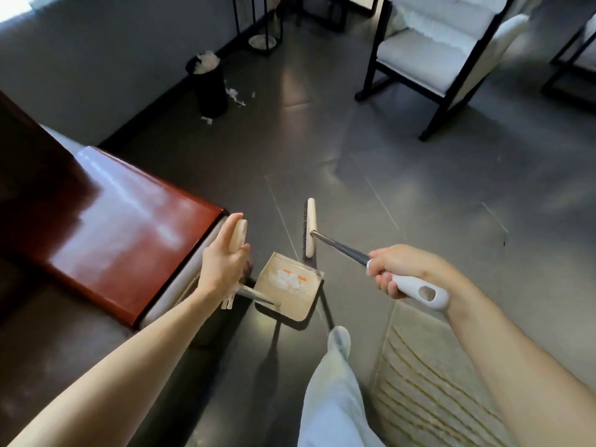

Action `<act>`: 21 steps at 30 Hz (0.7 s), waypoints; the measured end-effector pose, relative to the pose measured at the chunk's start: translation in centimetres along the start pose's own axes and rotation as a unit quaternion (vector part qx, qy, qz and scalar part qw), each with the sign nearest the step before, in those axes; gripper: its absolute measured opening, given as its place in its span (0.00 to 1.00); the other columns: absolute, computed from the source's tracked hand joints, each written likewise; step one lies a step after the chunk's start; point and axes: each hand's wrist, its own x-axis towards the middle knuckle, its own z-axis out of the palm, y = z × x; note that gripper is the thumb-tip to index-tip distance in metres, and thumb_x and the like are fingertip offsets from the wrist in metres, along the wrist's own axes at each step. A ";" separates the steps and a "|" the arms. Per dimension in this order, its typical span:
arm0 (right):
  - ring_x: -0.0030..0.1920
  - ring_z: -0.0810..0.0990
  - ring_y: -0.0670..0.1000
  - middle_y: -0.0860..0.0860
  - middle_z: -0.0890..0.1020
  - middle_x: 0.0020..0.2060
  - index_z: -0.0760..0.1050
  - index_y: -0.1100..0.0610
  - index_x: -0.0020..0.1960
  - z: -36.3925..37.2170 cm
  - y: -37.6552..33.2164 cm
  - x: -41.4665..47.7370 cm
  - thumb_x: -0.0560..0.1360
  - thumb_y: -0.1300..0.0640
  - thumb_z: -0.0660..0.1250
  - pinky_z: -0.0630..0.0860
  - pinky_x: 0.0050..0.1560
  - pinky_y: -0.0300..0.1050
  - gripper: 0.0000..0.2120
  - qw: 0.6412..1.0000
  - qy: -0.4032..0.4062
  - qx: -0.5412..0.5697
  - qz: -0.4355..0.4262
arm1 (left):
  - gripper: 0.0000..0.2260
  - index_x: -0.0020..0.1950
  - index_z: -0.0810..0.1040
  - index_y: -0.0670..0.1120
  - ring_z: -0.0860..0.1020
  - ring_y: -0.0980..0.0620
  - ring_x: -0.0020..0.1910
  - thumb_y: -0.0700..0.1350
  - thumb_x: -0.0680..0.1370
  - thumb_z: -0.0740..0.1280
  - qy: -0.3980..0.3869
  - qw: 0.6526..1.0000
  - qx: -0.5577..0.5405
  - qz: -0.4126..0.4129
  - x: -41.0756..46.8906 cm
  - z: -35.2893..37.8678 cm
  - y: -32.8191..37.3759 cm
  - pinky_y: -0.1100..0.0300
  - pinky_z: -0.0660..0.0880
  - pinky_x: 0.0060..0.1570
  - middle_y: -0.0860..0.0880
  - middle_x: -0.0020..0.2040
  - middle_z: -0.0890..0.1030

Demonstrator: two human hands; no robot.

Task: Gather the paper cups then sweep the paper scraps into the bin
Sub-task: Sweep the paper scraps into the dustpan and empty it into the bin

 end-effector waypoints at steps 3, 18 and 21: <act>0.20 0.64 0.45 0.51 0.68 0.23 0.68 0.59 0.62 -2.1 -4.7 5.1 0.74 0.68 0.62 0.62 0.21 0.33 0.17 0.998 -0.017 -0.059 -0.025 | 0.23 0.68 0.69 0.62 0.78 0.62 0.41 0.39 0.79 0.66 0.025 0.999 0.021 -0.015 5.6 2.8 2.7 0.71 0.74 0.31 0.54 0.60 0.74; 0.21 0.67 0.45 0.49 0.72 0.22 0.58 0.50 0.76 -5.8 -32.3 27.1 0.76 0.66 0.64 0.67 0.21 0.36 0.32 0.984 -0.096 -0.134 -0.067 | 0.25 0.70 0.68 0.62 0.79 0.53 0.45 0.40 0.78 0.66 0.172 0.984 0.007 -0.054 34.2 5.5 9.5 0.64 0.78 0.37 0.52 0.62 0.75; 0.21 0.67 0.45 0.51 0.73 0.26 0.58 0.52 0.76 -5.1 -39.5 31.4 0.77 0.67 0.64 0.67 0.21 0.36 0.31 0.984 -0.103 -0.126 -0.068 | 0.26 0.70 0.67 0.64 0.81 0.46 0.46 0.40 0.79 0.66 0.162 0.985 -0.004 -0.061 41.4 5.2 9.8 0.63 0.79 0.34 0.48 0.63 0.75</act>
